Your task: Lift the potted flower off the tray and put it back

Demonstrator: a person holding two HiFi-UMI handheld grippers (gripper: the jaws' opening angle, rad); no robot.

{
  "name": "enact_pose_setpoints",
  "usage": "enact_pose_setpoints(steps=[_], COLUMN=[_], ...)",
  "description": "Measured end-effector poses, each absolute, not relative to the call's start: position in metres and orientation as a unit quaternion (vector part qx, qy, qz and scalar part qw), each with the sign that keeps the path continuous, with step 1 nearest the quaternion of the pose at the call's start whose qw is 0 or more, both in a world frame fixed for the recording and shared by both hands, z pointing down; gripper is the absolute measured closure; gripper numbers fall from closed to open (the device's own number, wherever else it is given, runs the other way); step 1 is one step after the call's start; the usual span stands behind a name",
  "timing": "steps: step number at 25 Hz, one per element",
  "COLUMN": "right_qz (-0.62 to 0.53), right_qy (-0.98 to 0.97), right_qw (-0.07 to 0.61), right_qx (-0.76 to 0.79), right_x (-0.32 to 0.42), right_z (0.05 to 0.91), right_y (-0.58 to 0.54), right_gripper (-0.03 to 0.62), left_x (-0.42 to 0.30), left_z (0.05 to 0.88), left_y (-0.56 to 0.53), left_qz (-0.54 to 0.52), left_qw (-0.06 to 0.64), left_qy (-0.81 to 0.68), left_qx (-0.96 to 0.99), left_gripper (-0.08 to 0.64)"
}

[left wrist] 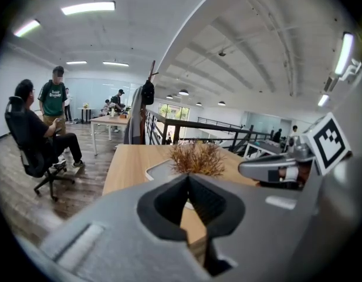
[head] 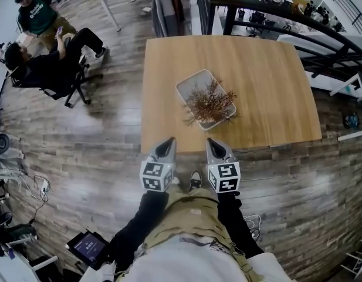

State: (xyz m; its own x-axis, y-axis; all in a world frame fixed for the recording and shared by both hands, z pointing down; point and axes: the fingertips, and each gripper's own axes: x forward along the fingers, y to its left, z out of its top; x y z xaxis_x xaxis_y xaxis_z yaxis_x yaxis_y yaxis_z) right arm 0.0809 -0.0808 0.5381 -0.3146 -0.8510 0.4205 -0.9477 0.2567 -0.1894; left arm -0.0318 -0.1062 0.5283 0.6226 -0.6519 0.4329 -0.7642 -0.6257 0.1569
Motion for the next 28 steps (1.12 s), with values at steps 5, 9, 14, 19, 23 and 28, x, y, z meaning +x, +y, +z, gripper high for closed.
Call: enact_pose_setpoints(steps=[5,9,14,19,23,28], right_qz=[0.225,0.239,0.260,0.283,0.294,0.299], right_qy=[-0.777,-0.774,-0.766,-0.759,-0.756,-0.747], right_qw=[0.129,0.138,0.159,0.171,0.189,0.212], right_qx=[0.573,0.570,0.566,0.561,0.554,0.555], right_x=[0.084,0.088,0.104,0.119,0.118,0.126], right_z=[0.565,0.587,0.631,0.674,0.700,0.726], right_y=[-0.100,-0.108,-0.125,-0.139,-0.149,-0.164], right_gripper=[0.586,0.577,0.554,0.488,0.402,0.287], left_x=[-0.025,-0.021,-0.011,0.002,-0.007,-0.018], left_z=[0.553,0.570,0.604,0.627,0.640,0.645], left_y=[-0.121,-0.131,-0.145,-0.148,-0.151,-0.157], left_qz=[0.191,0.208,0.230,0.246,0.255,0.259], left_qw=[0.175,0.179,0.183,0.190,0.204,0.213], left_qy=[-0.389,-0.384,-0.376,-0.368,-0.370,-0.385], left_qx=[0.884,0.882,0.879,0.876,0.870,0.860], left_gripper=[0.558,0.558,0.558,0.558,0.558,0.558])
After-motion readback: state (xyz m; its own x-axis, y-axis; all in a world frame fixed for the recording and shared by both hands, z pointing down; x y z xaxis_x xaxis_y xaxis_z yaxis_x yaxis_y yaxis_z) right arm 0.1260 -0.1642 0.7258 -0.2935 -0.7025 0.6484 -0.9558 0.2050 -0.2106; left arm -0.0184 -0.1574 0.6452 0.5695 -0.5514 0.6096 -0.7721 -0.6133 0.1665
